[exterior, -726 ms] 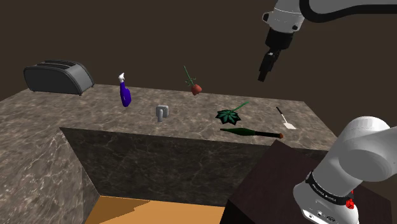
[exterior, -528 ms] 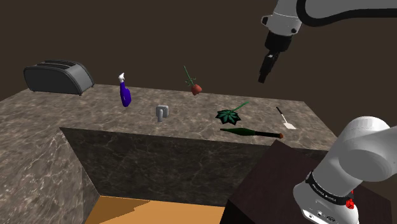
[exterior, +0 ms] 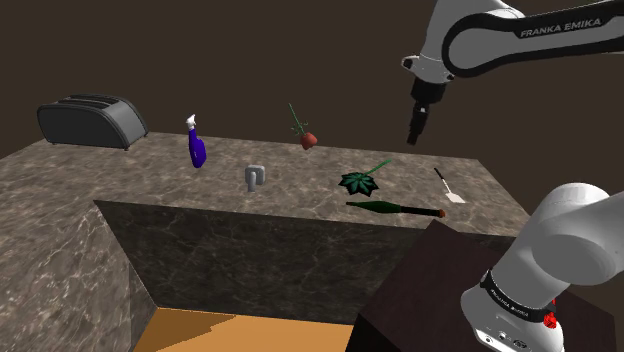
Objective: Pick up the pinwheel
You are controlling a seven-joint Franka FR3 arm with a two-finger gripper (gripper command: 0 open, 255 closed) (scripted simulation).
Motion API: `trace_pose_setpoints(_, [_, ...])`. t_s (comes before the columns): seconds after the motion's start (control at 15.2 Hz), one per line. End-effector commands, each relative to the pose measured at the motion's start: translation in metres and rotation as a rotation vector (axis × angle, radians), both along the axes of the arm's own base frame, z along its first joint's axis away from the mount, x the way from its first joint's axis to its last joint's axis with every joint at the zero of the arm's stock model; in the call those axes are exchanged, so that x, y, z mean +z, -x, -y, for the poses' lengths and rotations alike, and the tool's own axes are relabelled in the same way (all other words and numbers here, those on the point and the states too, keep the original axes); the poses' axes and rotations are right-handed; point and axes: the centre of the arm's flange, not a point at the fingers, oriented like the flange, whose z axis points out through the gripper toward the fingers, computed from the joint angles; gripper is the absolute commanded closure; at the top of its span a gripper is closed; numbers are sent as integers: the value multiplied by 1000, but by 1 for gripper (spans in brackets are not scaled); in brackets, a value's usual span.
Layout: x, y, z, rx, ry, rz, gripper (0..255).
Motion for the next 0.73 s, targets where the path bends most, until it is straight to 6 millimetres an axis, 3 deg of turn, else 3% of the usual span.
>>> trace_pose_setpoints(0.0, [-18,-11,16,53,7,-12,0])
trace_pose_setpoints(0.66, [-107,-66,98,296,33,-79,0])
